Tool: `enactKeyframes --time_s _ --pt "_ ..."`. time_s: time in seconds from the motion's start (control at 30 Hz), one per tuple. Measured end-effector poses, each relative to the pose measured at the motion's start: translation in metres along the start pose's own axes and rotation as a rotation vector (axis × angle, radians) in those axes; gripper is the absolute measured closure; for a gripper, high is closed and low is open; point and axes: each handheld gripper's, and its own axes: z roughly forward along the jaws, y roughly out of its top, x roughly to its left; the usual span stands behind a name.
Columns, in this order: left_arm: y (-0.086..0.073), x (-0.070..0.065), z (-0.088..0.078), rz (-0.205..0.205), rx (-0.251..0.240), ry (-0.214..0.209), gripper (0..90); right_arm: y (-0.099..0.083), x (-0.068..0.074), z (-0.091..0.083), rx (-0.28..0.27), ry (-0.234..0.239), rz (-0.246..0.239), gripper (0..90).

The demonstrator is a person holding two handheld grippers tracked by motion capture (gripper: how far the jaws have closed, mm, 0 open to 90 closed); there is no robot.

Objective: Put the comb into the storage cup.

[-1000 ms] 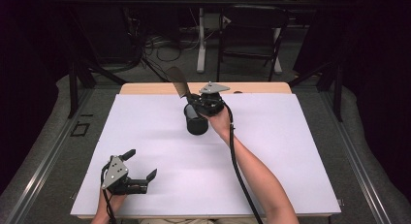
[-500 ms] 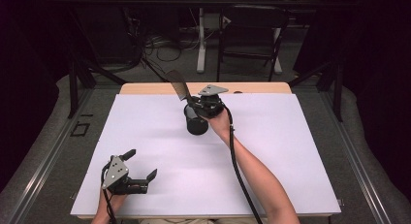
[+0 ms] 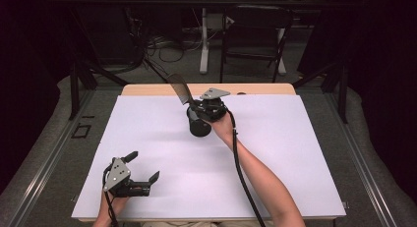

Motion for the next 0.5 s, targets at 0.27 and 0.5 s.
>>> enactKeyframes --time_s 0.27,0.5 --pt "0.0 0.0 -0.001 -0.001 -0.001 0.003 0.1 0.003 0.005 -0.009 0.006 -0.023 -0.025 58.7" --pt "0.0 -0.001 0.0 0.002 0.0 0.001 0.1 0.007 0.009 -0.025 0.063 -0.01 -0.037 30.8"
